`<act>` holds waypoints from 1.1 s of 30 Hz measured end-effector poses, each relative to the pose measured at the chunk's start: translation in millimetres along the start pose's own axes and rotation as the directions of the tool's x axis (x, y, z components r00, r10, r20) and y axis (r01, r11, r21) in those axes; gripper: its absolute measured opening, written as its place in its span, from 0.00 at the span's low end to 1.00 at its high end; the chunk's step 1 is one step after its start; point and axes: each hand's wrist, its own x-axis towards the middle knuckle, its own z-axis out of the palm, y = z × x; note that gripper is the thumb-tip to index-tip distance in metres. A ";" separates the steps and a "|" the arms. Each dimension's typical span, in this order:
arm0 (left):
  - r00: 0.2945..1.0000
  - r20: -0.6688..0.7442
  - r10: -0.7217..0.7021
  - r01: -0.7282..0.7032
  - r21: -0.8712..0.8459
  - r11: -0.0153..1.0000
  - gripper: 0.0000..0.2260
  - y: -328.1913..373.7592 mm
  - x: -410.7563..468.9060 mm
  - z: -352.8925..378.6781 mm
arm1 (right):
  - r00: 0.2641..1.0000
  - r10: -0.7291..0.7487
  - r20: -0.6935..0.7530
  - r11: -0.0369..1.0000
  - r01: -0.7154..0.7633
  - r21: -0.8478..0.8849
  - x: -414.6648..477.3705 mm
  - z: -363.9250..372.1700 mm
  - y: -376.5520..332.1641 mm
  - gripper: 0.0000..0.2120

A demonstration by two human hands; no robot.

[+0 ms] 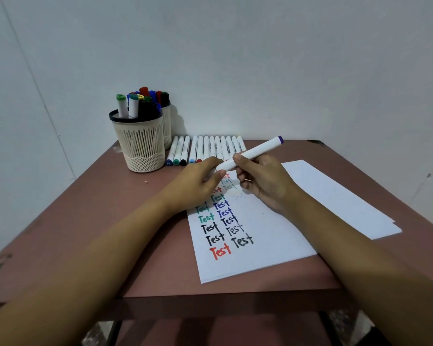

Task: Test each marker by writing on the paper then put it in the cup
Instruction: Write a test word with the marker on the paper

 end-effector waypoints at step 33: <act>0.870 -0.160 -0.466 0.417 -0.263 0.870 0.16 -31.7 10.1 -8.2 | 0.969 -0.011 -0.246 0.962 -0.057 -0.266 1.0 3.1 9.8 0.14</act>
